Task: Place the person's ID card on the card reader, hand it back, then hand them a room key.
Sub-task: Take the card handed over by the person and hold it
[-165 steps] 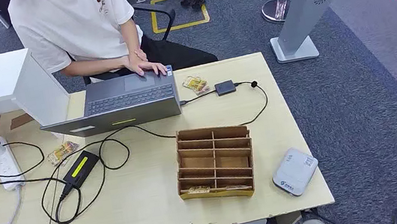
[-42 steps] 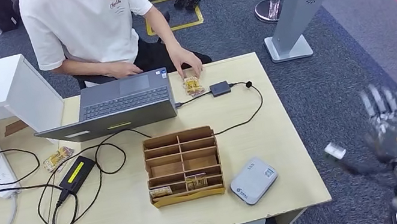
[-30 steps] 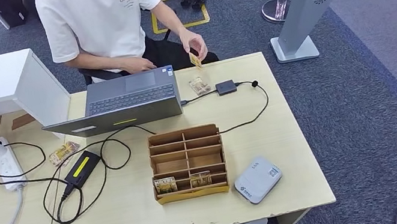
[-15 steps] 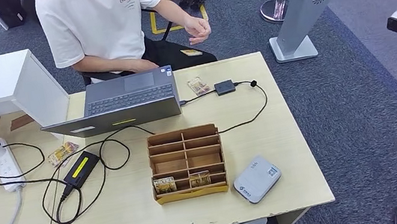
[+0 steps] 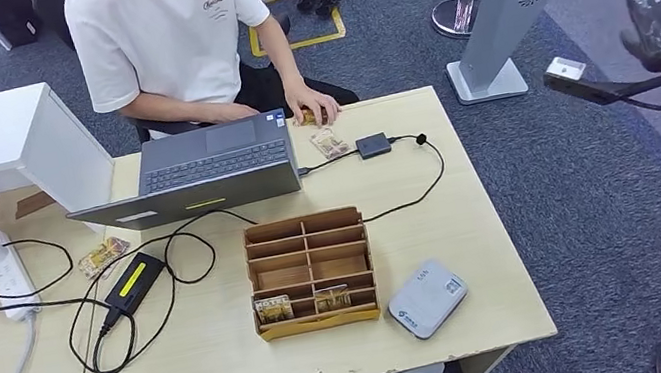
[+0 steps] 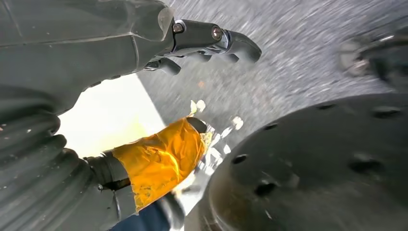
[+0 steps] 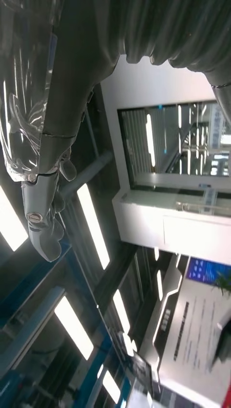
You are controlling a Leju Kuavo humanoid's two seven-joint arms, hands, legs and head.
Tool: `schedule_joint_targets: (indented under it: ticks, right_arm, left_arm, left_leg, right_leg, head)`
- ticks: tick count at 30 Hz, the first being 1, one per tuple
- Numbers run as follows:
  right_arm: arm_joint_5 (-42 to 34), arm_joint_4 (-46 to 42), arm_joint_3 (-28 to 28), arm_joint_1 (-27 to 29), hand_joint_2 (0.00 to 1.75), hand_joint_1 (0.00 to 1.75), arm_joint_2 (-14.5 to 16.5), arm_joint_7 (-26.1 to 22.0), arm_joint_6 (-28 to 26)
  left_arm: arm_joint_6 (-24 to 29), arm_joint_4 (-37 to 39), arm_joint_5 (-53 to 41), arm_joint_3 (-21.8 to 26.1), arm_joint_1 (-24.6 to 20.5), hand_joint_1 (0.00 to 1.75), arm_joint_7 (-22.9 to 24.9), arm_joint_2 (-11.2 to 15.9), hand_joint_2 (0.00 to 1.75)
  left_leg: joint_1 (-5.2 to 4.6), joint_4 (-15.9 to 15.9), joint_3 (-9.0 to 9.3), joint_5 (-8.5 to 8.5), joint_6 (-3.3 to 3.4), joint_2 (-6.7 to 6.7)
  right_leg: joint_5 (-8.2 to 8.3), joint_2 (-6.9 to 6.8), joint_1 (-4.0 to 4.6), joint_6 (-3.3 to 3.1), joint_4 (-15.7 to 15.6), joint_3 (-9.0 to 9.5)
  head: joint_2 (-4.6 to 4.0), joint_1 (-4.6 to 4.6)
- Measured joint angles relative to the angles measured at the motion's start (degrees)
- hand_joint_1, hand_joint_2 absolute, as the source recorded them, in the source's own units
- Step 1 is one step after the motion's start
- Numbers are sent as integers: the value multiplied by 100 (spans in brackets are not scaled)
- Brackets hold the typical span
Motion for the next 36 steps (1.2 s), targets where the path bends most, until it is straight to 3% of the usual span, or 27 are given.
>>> schedule_joint_targets:
  ticks: [4, 16, 36]
  right_arm:
    - [127, -388, 189, 145, 175, 0, 323, 108, 166]
    - [131, -646, 492, 163, 175, 0, 845, 104, 298]
    - [77, -480, 812, 73, 175, 0, 1145, -15, 159]
  left_arm:
    - [85, 0, -210, -230, -10, 0, -590, -8, 175]
    - [-413, 0, 166, -300, 2, 0, -342, -71, 175]
    - [-516, 0, 242, -300, 8, 0, -351, -94, 175]
  left_leg:
    - [1, 0, 0, 1, -2, -4]
    - [0, 1, -4, 2, -2, -8]
    - [0, 1, -3, 2, -2, -8]
  right_leg:
    - [0, -4, 0, 0, 1, 0]
    - [0, -7, -1, 0, 0, 0]
    - [0, -7, -1, 0, 0, 0]
  head:
    - [0, 1]
    - [-1, 2]
    - [-1, 2]
